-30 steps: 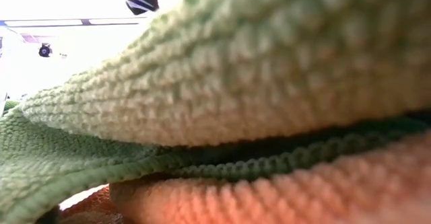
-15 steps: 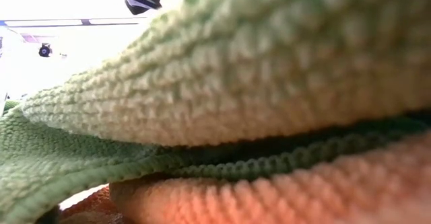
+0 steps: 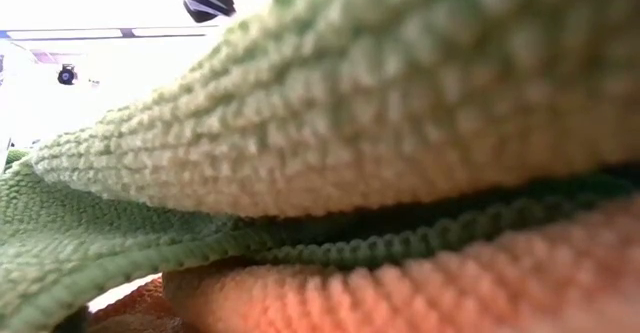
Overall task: Sort microfiber towel by color & place in baskets
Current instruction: Put the orange microfiber cloth into the left transparent bin
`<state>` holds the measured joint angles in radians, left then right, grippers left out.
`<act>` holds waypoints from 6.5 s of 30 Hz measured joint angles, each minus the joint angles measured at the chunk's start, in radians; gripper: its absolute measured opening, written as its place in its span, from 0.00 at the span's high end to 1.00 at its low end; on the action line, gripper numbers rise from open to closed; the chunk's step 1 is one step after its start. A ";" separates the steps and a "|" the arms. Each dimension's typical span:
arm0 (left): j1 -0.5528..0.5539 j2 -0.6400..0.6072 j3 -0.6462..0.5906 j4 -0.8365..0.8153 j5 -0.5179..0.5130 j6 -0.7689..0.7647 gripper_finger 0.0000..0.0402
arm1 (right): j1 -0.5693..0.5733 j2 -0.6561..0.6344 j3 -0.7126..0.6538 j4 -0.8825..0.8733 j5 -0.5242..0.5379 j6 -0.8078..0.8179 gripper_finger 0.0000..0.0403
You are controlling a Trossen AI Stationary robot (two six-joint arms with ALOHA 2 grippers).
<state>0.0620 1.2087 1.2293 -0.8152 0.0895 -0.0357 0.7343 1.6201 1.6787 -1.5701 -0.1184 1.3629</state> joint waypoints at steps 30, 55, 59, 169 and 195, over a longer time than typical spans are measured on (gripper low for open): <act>0.001 -0.159 -0.256 0.060 -0.001 0.065 0.83 | -0.559 -0.056 -0.046 0.000 0.594 -0.512 0.81; 0.094 -0.146 -0.257 0.241 -0.003 0.155 0.83 | -0.752 -0.055 -0.292 0.000 0.710 -0.668 0.83; 0.095 -0.146 -0.257 0.330 -0.017 0.147 0.83 | -0.780 -0.055 -0.383 0.027 0.787 -0.670 0.83; 0.141 -0.097 -0.111 0.282 -0.080 0.078 0.83 | -1.466 -0.040 -0.736 0.793 0.168 -1.312 0.97; 0.142 -0.098 -0.111 0.274 -0.130 0.132 0.83 | -1.454 -0.275 -0.392 0.702 0.136 -1.117 0.98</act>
<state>0.2045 1.1110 1.1179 -0.5407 -0.0407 0.0963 -0.7198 1.3453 1.2863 -0.8683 0.0180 0.2461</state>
